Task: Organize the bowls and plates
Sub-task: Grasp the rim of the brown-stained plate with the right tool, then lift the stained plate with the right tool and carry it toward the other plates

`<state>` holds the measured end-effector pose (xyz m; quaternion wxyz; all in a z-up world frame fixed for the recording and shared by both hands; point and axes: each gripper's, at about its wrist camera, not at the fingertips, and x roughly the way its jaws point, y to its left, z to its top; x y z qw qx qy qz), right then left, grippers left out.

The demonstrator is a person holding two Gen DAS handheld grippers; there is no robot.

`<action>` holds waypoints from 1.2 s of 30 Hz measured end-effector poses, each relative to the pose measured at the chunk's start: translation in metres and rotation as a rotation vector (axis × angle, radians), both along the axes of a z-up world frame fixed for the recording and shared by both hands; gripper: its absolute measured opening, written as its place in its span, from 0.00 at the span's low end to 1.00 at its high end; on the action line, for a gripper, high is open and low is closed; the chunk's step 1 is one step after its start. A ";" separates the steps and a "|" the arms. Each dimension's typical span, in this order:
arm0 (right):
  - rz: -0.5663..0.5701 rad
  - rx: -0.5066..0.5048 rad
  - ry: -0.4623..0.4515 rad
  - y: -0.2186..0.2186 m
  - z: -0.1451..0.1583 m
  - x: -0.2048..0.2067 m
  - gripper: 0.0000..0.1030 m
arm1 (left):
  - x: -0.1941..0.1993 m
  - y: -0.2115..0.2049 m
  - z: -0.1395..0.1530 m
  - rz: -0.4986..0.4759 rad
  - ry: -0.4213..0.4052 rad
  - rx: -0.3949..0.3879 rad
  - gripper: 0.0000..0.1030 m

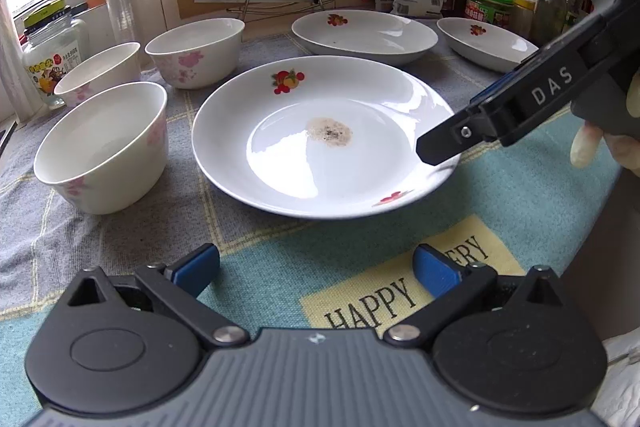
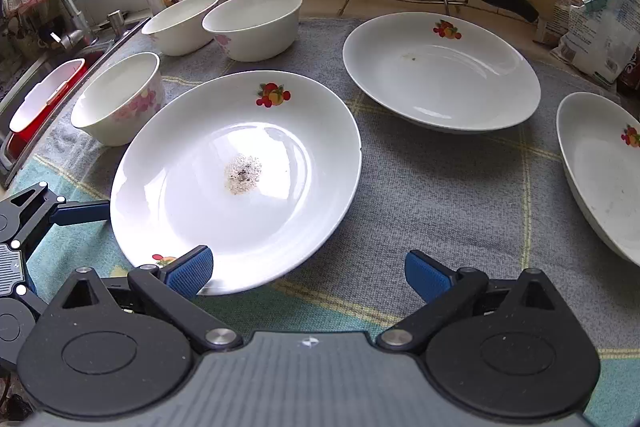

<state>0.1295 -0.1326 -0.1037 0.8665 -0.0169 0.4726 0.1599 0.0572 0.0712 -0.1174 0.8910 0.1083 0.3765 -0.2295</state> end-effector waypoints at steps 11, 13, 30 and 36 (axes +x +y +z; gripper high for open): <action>0.053 0.021 0.045 0.012 -0.010 0.025 1.00 | 0.008 0.000 -0.001 -0.027 -0.001 -0.010 1.00; 0.061 0.019 0.044 0.015 -0.010 0.028 1.00 | 0.009 0.000 -0.001 -0.026 -0.002 -0.011 1.00; 0.151 0.004 0.047 0.031 -0.011 0.061 1.00 | 0.022 0.002 -0.003 -0.083 -0.012 -0.017 1.00; 0.174 0.001 0.048 0.033 -0.011 0.072 1.00 | 0.029 0.003 -0.003 -0.122 -0.017 -0.019 1.00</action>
